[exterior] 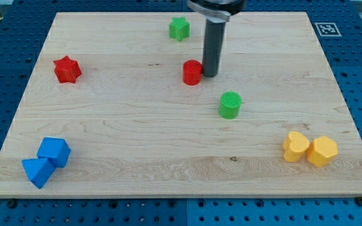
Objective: Move the red circle to the right of the red star
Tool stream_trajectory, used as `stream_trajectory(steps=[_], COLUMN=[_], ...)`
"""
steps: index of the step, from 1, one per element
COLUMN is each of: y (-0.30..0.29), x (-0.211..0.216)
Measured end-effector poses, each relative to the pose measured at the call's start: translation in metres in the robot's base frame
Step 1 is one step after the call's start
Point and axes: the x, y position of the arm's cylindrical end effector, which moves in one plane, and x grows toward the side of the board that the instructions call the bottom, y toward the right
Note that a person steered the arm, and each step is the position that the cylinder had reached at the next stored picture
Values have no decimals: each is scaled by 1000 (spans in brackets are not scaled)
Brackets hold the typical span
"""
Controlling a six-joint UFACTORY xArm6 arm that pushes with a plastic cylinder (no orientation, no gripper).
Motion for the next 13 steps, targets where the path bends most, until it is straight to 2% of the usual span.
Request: stream_trajectory(steps=[3, 4, 6, 8, 11, 13], y=[-92, -107, -110, -111, -177, -187], x=[0, 4, 41, 59, 51, 49])
